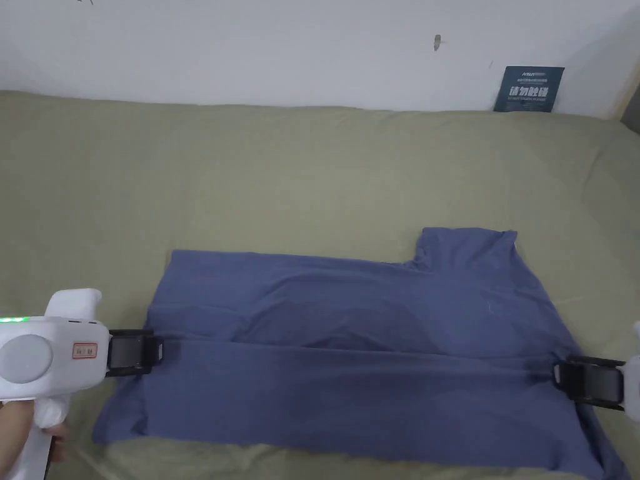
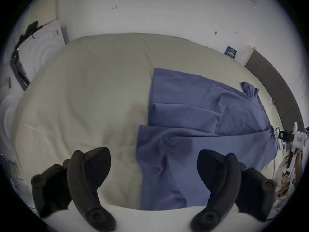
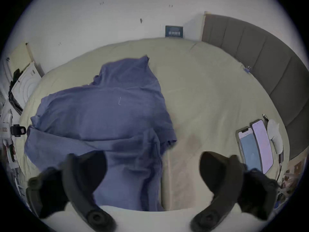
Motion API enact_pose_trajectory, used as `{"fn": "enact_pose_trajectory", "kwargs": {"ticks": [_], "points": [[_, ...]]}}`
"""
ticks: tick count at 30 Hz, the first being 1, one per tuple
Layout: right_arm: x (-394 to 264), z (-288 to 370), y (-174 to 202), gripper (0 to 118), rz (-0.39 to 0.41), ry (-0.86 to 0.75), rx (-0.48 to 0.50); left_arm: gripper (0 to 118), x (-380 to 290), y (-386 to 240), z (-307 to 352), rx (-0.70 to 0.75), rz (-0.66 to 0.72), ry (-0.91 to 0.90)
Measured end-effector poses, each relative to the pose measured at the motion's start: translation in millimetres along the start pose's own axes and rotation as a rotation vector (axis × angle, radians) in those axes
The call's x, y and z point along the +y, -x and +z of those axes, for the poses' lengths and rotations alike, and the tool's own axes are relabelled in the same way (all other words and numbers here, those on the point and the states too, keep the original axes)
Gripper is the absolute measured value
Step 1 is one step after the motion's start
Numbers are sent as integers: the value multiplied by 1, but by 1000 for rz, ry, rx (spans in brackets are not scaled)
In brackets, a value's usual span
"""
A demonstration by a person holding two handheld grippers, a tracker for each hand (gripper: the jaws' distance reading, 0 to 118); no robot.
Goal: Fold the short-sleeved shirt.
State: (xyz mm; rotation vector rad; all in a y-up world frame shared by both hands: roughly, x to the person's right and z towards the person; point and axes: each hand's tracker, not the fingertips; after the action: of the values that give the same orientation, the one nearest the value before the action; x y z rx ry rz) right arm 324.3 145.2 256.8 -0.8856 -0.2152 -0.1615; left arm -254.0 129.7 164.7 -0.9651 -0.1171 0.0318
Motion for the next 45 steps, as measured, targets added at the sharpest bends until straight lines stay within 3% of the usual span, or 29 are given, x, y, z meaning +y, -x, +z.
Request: {"fn": "enact_pose_trajectory", "kwargs": {"ticks": [1, 2, 3, 4, 5, 6, 10, 11, 13, 14, 17, 21, 22, 23, 24, 26, 27, 28, 29, 30, 31, 33, 35, 37, 38, 39, 42, 44, 45], "points": [[-5, 10, 3, 110, -3, -2, -1, 104, -6, 2, 8, 30, -12, -23], [-11, 19, 4, 106, -5, -10, -3, 92, -11, 3, 16, 60, -23, -54], [-16, 28, 5, 85, 0, -14, -4, 56, -17, 4, 23, 81, -37, -80], [-20, 32, -4, 54, 11, -18, -10, 20, -23, 6, 30, 88, -50, -83], [-27, 40, -7, 11, 26, -30, -24, 1, -29, 7, 36, 73, -37, -71], [-33, 47, -8, 0, 40, -34, -31, 1, -32, 9, 40, 67, -33, -63], [-56, 55, -14, 0, 29, -40, -5, 2, -48, 7, 54, -2, -22, -16], [-63, 58, -14, 0, 36, -39, -13, 13, -51, 5, 55, -27, -19, 2], [-64, 66, -12, 0, 46, -35, -15, 100, -55, 4, 53, -47, -18, 19], [-68, 66, -14, 0, 44, -27, -12, 117, -54, 1, 45, -38, -26, 36], [-75, 62, -17, 0, 24, -3, -10, 116, -61, -3, 26, 57, -101, 46], [-81, 54, -16, 0, 21, 26, -9, 115, -62, -7, -2, 45, -138, 116], [-82, 52, -15, 0, 26, 30, -12, 110, -61, -13, -3, 58, -140, 112], [-82, 51, -14, 0, 26, 36, -8, 94, -60, -15, -3, 65, -140, 105], [-82, 49, -13, 0, 29, 39, -5, 54, -60, -14, -2, 38, -135, 91], [-81, 45, -11, 0, 31, 43, 6, 5, -57, -24, 4, -62, -84, 92], [-81, 43, -10, 1, 36, 43, 13, 5, -58, -31, 3, -25, -121, 98], [-81, 41, -9, 11, 35, 39, 24, 5, -60, -34, 0, 27, -198, 90], [-80, 39, -8, 43, 31, 38, 31, 5, -63, -34, -1, 28, -233, 96], [-79, 35, -8, 103, 27, 47, 38, 5, -62, -35, 0, 21, -208, 95], [-78, 31, -7, 116, 28, 68, 44, 5, -60, -33, 1, 12, -188, 95], [-78, 39, -6, 107, 26, 43, 39, 5, -58, -27, 4, -5, -150, 95], [-77, 34, -6, 111, 41, 95, 33, 5, -57, -24, 5, -12, -137, 94], [-78, -8, 2, 105, 48, 99, 26, 5, -57, -23, 4, -22, -118, 95], [-77, -16, 3, 88, 47, 109, 24, 5, -56, -23, 4, -27, -108, 96], [-77, -21, 3, 54, 44, 109, 27, 5, -56, -22, 4, -32, -96, 97], [-69, -1, 1, 15, 1, 96, 92, 5, -55, -20, 4, -42, -78, 98], [-69, 8, 9, 13, 7, 89, 91, 5, -55, -20, 6, -44, -76, 97], [-69, 11, 13, 13, 51, 79, 66, 5, -55, -20, 8, -42, -75, 93]]}}
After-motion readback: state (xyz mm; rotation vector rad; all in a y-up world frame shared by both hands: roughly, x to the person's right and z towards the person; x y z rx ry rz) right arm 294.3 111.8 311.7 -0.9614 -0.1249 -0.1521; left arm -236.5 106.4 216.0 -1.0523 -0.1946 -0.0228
